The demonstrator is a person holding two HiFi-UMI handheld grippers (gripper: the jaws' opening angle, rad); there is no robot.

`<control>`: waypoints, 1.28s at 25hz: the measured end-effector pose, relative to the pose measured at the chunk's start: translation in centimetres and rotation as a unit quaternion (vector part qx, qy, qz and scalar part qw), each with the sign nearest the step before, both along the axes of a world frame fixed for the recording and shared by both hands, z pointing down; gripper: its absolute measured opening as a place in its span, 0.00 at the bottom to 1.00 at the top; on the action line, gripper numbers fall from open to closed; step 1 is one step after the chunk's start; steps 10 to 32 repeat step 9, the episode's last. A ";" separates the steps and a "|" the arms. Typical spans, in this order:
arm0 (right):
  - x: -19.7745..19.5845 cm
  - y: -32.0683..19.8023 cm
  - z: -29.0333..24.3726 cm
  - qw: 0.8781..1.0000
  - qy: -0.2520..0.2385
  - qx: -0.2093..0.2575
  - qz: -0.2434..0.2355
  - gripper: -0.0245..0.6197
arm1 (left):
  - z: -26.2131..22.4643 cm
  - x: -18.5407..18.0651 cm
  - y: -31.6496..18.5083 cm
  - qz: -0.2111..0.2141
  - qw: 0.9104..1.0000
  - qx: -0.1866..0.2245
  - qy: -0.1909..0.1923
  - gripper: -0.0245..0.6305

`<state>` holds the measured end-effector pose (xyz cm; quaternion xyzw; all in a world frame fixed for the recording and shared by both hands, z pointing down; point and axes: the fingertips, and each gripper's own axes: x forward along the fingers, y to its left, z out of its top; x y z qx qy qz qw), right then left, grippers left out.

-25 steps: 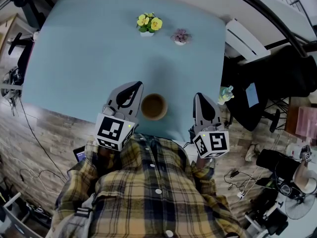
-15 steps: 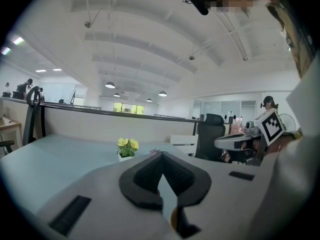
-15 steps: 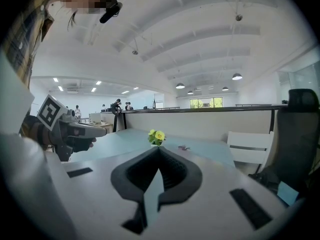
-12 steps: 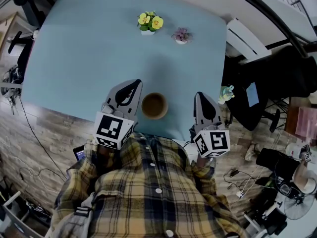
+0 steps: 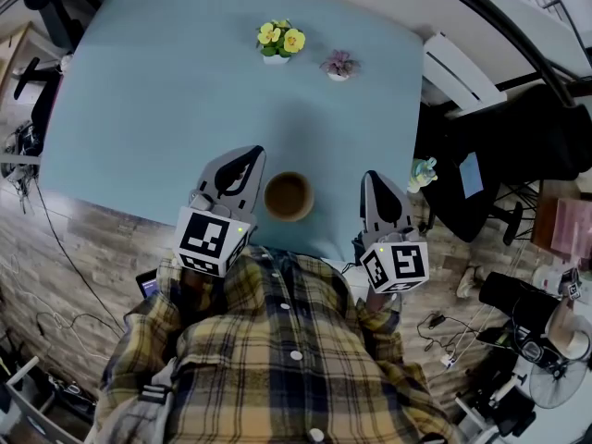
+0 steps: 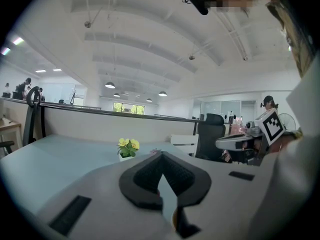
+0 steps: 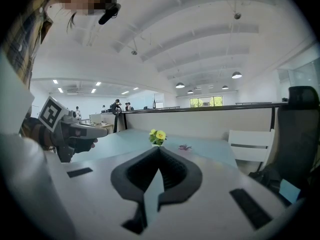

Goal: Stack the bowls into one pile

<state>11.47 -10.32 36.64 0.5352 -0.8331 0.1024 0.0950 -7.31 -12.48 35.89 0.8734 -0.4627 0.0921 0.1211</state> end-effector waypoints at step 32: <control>-0.1 -0.1 0.1 1.000 -0.004 -0.002 0.002 0.04 | 0.1 -0.1 -0.2 0.002 1.000 0.001 0.001 0.02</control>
